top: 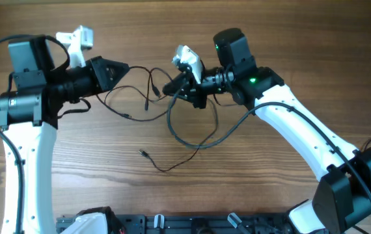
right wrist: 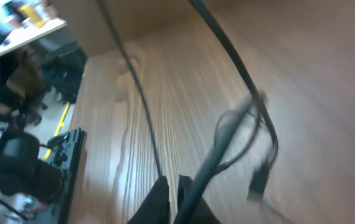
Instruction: Untangle cables
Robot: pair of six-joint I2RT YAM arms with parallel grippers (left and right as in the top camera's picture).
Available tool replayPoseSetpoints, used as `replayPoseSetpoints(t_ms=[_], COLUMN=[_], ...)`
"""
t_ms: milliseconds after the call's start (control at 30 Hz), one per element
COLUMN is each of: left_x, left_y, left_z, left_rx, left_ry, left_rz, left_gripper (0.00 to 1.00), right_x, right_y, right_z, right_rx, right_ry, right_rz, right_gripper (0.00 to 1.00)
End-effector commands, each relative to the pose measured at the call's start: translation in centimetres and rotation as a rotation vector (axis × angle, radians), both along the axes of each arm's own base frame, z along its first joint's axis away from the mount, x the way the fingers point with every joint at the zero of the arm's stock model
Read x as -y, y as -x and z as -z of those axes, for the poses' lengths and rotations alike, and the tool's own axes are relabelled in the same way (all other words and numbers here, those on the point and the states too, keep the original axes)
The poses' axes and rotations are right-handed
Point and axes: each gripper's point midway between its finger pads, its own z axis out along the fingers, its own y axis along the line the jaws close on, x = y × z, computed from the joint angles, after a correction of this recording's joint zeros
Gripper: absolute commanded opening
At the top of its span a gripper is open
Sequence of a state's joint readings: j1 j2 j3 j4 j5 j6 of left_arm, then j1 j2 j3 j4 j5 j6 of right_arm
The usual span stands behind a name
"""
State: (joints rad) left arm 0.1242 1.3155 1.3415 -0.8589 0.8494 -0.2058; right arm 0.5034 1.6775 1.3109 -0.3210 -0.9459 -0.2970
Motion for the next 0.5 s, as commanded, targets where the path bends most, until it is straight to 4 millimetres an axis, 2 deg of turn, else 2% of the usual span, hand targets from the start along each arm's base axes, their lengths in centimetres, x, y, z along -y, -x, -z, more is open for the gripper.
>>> replayPoseSetpoints(t_ms=[0,100,200,367,467], left_x=[1.6,2.3,2.4,4.0,4.6], left_y=[1.1,1.8,2.0,2.6,2.7], left_z=[0.6,0.5,0.6,0.6,0.5], left_rx=[0.022,0.025,0.012,0.011,0.017], left_ry=[0.036,0.078,0.08,0.08,0.079], left_rz=[0.156,0.217,0.219,0.268,0.29], left_gripper=[0.04,0.04,0.04,0.04,0.04], right_x=[-0.8,-1.1,-0.9,-1.0,-1.3], right_y=[0.6,-0.1,-1.6,-1.4,-0.2], right_z=[-2.2,-3.2,-2.7,-2.6,-3.1], right_rx=[0.149,0.215,0.242,0.245,0.228], right_ry=[-0.097,-0.125,-0.083,-0.081,-0.115], right_rz=[-0.11,-0.101,-0.026,-0.035,-0.091], right_gripper=[0.09,0.09,0.09,0.13,0.16])
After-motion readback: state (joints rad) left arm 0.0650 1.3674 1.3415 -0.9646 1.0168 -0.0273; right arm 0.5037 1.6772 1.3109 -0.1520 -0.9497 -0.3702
